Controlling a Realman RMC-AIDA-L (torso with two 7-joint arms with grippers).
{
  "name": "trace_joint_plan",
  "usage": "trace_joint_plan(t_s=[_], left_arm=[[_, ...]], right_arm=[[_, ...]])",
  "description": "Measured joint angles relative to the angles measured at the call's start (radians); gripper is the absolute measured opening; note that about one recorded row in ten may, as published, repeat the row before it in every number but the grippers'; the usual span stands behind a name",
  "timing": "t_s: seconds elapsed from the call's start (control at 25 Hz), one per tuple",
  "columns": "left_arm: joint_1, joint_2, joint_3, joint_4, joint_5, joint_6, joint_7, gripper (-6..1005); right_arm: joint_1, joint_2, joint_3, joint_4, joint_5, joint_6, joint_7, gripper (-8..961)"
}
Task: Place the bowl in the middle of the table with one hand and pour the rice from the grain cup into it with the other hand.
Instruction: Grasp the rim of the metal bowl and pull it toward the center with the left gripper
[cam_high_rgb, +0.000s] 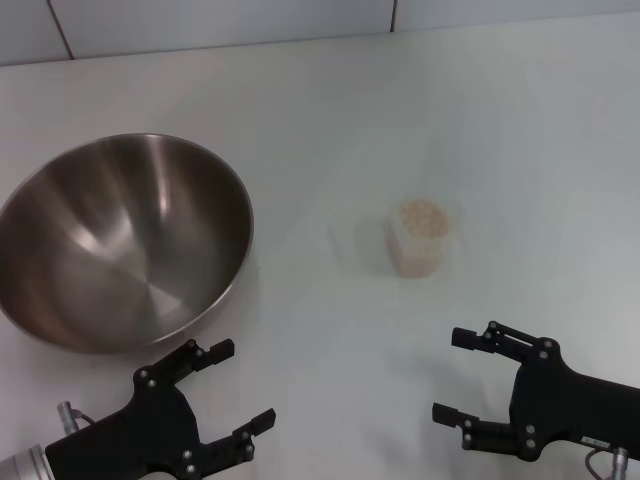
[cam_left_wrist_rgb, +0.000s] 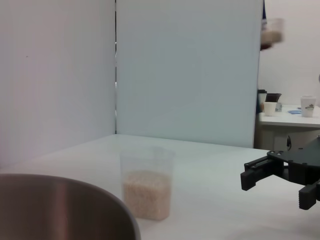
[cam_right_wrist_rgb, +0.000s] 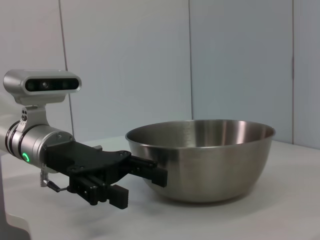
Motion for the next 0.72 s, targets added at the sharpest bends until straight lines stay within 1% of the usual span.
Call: trace_joint_plan(t_s=[0.32,0.44,0.52,0.56,0.6,0.64,0.68,0.72], left_arm=[[-0.003,0.0,0.0,0.0,0.0,0.011,0.0,834],[-0.003,0.0,-0.017,0.011,-0.003,0.138,-0.013,835],[-0.003,-0.003,-0.092,0.042,-0.017,0.32,-0.086,835],[-0.007,-0.004,-0.157,0.083,-0.038,0.398,-0.187,835],[-0.007,-0.004,-0.157,0.083,-0.038,0.398,-0.187,835],[-0.014,-0.002,-0.234,0.163,-0.067,0.423,-0.348,835],[-0.014,-0.002,-0.234,0.163,-0.067,0.423,-0.348,835],[-0.014,-0.002,-0.265,0.203,-0.067,0.407,-0.404,835]], right_arm=[[-0.002,0.001,0.0,-0.003,0.001,0.0,0.001,816],[-0.002,0.001,0.0,-0.003,0.002,0.0,0.002,815],[-0.002,0.001,0.0,-0.003,0.002,0.0,0.002,815],[-0.002,0.001,0.0,-0.003,0.002,-0.001,0.003,815],[-0.002,0.001,0.0,-0.003,0.002,-0.001,0.003,815],[-0.002,0.002,0.0,-0.003,0.002,-0.003,0.003,815],[-0.002,0.002,0.0,-0.003,0.002,-0.003,0.003,815],[-0.002,0.002,0.0,-0.003,0.002,-0.004,0.003,815]])
